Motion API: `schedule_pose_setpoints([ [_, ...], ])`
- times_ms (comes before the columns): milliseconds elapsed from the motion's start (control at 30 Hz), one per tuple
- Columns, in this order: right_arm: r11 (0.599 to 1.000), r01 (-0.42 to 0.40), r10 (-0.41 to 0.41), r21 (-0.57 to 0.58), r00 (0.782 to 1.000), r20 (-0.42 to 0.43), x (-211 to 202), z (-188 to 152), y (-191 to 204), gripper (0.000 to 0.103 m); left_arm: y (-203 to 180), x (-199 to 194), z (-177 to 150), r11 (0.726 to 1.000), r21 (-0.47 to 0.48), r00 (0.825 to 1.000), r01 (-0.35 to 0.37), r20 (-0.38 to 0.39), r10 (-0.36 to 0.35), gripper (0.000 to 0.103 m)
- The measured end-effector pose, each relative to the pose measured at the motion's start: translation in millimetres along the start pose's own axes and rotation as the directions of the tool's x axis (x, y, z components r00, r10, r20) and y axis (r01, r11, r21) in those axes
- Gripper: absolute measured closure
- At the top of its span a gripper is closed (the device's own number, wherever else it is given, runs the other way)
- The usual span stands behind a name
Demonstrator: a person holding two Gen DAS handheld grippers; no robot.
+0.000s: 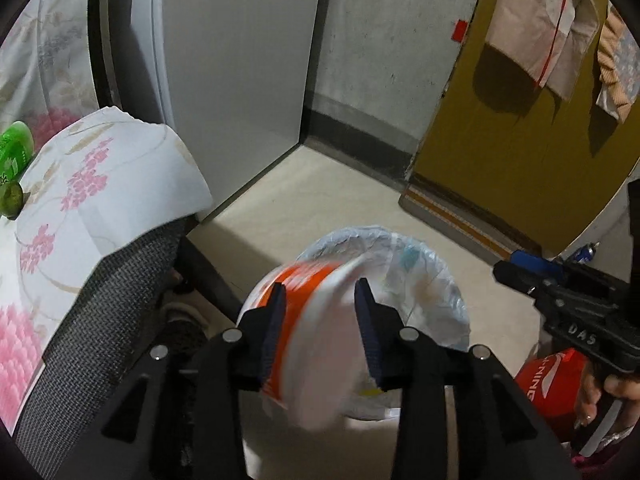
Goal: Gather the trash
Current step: 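Carry the bowl and plastic strip over the bin and release both, then move both open tools back over the chair seat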
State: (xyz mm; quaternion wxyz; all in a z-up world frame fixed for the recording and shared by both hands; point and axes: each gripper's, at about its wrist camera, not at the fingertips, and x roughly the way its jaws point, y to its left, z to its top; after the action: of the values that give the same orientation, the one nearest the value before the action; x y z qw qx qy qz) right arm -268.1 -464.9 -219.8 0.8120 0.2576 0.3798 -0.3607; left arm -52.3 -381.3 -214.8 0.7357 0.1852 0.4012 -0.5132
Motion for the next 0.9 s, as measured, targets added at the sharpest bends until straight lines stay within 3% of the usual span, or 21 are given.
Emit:
schedule_pose_setpoints([
  [233, 1.000, 0.014, -0.012, -0.022, 0.996, 0.093, -29, 15, 18, 0.060, 11, -26, 2, 1.000, -0.027, 0.998, 0.015, 0.063, -0.014, 0.055],
  [333, 0.999, 0.013, -0.006, -0.046, 0.989, 0.147, -52, 22, 33, 0.060, 16, -48, 1, 1.000, -0.022, 0.995, -0.011, 0.101, 0.013, 0.054],
  [500, 0.995, -0.019, 0.041, -0.097, 0.973, 0.227, -84, 33, 62, 0.053, 37, -92, -6, 0.993, -0.076, 0.980, -0.094, 0.167, 0.106, 0.043],
  [767, 0.957, -0.150, 0.210, -0.247, 0.948, 0.240, -100, 41, 140, 0.049, 88, -165, -43, 0.943, -0.209, 0.928, -0.261, 0.214, 0.304, 0.037],
  [900, 0.920, -0.219, 0.296, -0.325, 0.932, 0.208, -97, 41, 185, 0.048, 121, -196, -71, 0.894, -0.305, 0.893, -0.329, 0.206, 0.399, 0.036],
])
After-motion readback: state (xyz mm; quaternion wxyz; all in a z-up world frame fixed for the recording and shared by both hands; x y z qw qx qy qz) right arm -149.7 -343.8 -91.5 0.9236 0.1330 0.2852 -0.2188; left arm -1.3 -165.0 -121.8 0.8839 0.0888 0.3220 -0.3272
